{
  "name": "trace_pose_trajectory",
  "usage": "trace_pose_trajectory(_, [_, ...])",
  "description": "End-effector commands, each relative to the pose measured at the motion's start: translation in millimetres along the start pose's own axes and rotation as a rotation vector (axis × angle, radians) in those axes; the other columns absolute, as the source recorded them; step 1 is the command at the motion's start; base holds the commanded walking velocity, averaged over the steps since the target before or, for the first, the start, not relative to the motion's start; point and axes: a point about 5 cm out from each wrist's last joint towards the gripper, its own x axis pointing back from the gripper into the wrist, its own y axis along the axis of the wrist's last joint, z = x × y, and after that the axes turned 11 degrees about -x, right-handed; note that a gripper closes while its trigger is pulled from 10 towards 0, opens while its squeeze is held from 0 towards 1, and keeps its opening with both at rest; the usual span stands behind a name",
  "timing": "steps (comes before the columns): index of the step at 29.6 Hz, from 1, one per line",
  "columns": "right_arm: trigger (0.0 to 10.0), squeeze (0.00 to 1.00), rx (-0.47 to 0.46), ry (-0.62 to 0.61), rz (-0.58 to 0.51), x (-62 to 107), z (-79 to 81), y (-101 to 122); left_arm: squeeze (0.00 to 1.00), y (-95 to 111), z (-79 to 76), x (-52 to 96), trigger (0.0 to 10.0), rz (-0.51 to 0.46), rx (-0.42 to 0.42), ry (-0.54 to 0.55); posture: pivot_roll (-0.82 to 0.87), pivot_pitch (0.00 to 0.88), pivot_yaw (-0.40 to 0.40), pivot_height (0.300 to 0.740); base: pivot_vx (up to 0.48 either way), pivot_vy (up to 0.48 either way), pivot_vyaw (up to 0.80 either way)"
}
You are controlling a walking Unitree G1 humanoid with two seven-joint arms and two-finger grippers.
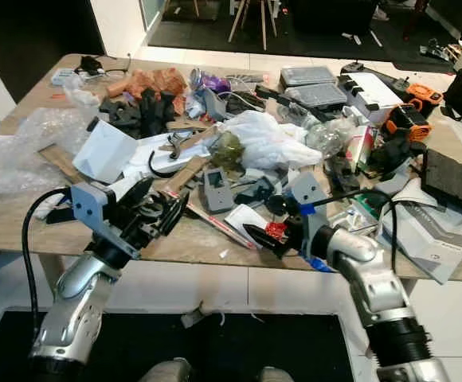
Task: Picking trash to rubbish bin
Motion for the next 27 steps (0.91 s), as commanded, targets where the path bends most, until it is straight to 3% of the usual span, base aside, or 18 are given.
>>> trace_pose_trajectory(1, [10.0,0.0,0.003,0.046,0.032,-2.7,6.0,1,0.0,3,-0.2,2.3,10.0,-0.005,-0.022,-0.03,-0.02,0.0,-0.021,0.74,0.0,0.0,0.0])
trace_pose_trajectory(12, [10.0,0.0,0.029,0.009,0.16,-32.6,-2.6,14,0.0,-2,20.0,17.9,10.0,0.099,-0.204,-0.131,0.0,0.0,-0.018,0.74,0.0,0.0,0.0])
trace_pose_trajectory(21, [10.0,0.0,-0.001,-0.041,0.2,-44.0,-15.6,13,0.0,3,18.6,21.1,10.0,0.104,-0.237,-0.167,0.02,0.0,-0.031,0.74,0.0,0.0,0.0])
trace_pose_trajectory(27, [10.0,0.0,-0.025,-0.029,0.196,-48.5,-15.9,14,0.0,7,17.9,18.7,10.0,0.084,-0.244,-0.181,0.02,0.0,-0.029,0.74,0.0,0.0,0.0])
